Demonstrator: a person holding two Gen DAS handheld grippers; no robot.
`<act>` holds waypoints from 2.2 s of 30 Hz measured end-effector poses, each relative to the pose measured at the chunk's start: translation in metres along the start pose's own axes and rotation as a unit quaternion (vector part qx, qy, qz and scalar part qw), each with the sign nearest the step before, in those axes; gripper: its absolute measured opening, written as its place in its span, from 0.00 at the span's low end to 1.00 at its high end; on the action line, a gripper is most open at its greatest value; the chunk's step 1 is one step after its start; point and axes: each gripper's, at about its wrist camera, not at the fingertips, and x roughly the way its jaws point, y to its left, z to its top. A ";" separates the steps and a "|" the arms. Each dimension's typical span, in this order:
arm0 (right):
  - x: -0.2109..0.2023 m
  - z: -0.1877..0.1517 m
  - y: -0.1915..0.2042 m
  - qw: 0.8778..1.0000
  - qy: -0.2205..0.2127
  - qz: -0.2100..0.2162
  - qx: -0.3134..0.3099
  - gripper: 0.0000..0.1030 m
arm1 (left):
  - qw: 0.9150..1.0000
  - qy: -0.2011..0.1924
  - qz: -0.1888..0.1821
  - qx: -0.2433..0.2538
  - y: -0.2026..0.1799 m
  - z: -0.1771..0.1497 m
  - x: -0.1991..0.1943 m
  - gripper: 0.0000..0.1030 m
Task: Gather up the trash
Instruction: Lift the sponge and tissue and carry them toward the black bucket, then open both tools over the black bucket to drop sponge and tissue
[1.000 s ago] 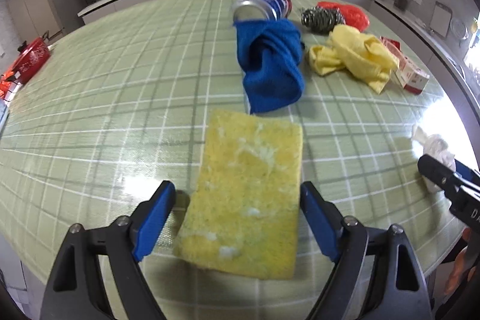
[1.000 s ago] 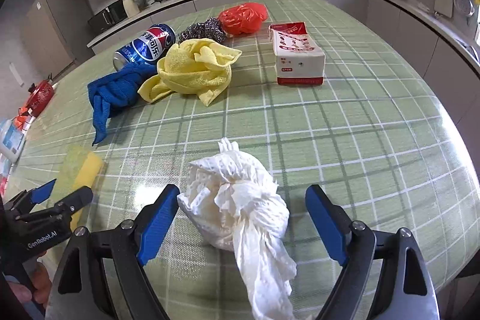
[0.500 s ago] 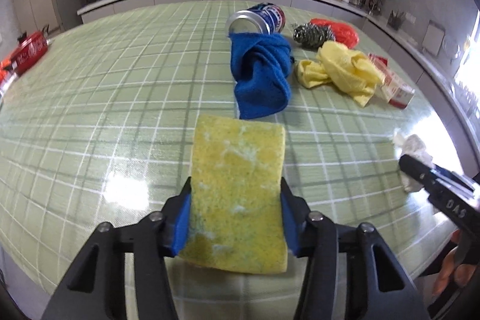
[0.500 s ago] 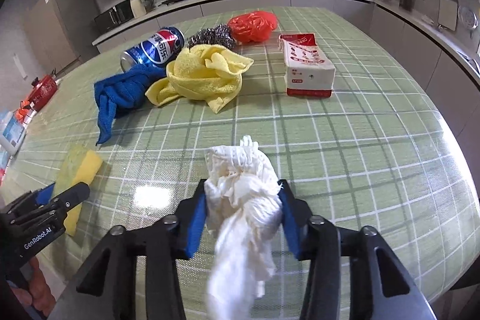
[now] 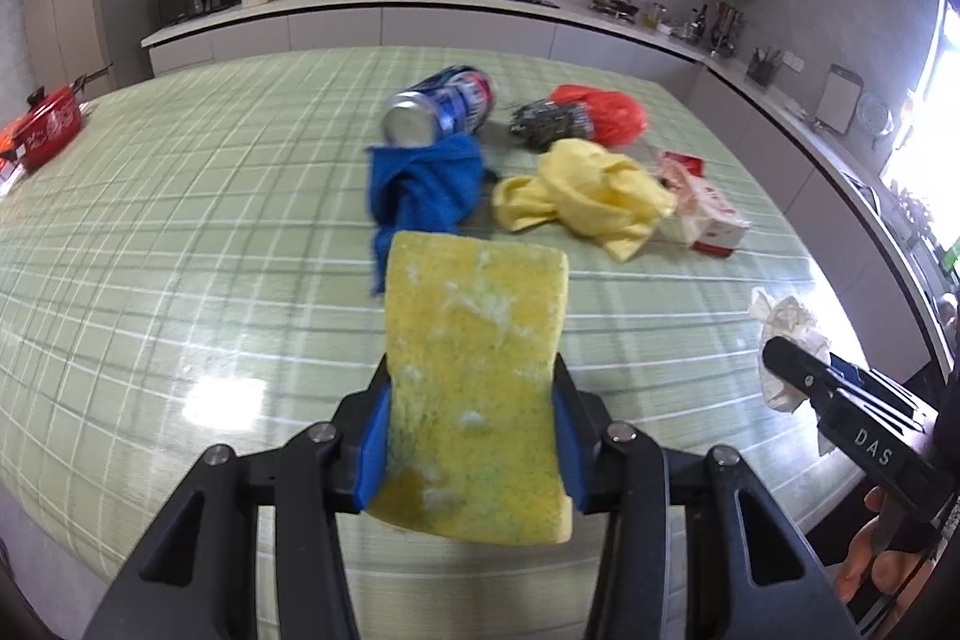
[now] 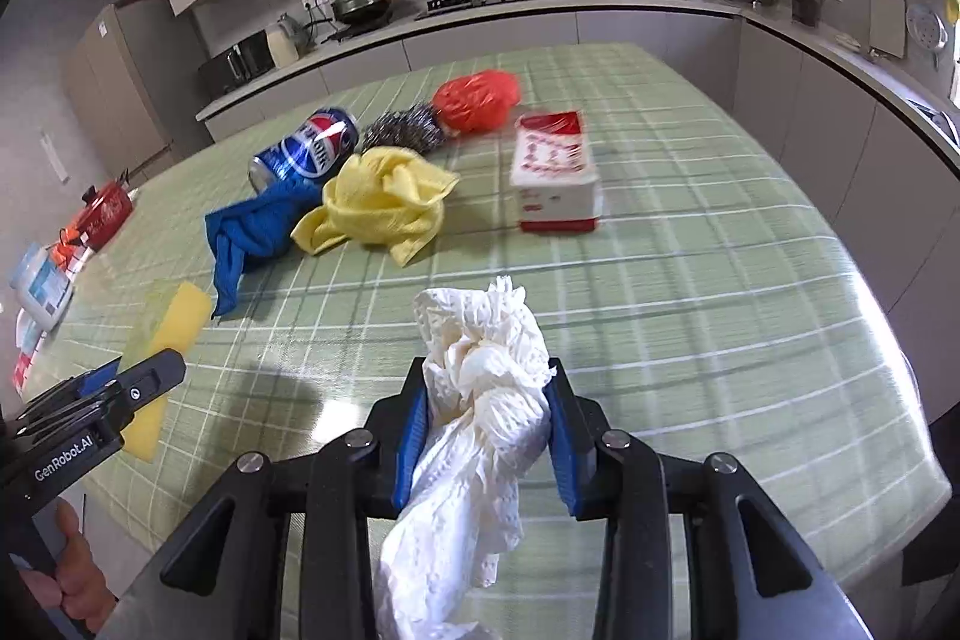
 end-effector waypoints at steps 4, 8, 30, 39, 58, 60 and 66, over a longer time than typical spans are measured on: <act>-0.019 0.003 -0.024 1.000 -0.011 0.001 0.006 0.37 | 1.000 -0.007 -0.003 0.006 -0.031 0.003 -0.004 0.46; -0.035 0.006 -0.053 1.000 -0.020 0.002 0.007 0.37 | 1.000 -0.015 -0.003 0.008 -0.066 0.005 -0.007 0.46; -0.093 0.008 -0.226 0.995 -0.046 -0.048 0.080 0.37 | 0.994 -0.017 -0.084 0.068 -0.243 0.012 0.017 0.46; -0.114 -0.007 -0.324 0.986 -0.047 -0.085 0.133 0.37 | 0.986 -0.005 -0.119 0.114 -0.336 0.008 0.032 0.46; -0.032 -0.020 -0.502 0.994 0.063 -0.009 0.088 0.37 | 0.990 0.097 -0.068 0.082 -0.505 -0.040 0.148 0.47; -0.022 -0.020 -0.508 0.994 0.067 -0.002 0.083 0.37 | 0.989 0.109 -0.060 0.075 -0.504 -0.045 0.159 0.47; 0.012 -0.017 -0.519 0.993 0.093 0.028 0.068 0.40 | 0.988 0.140 -0.030 0.052 -0.503 -0.060 0.192 0.54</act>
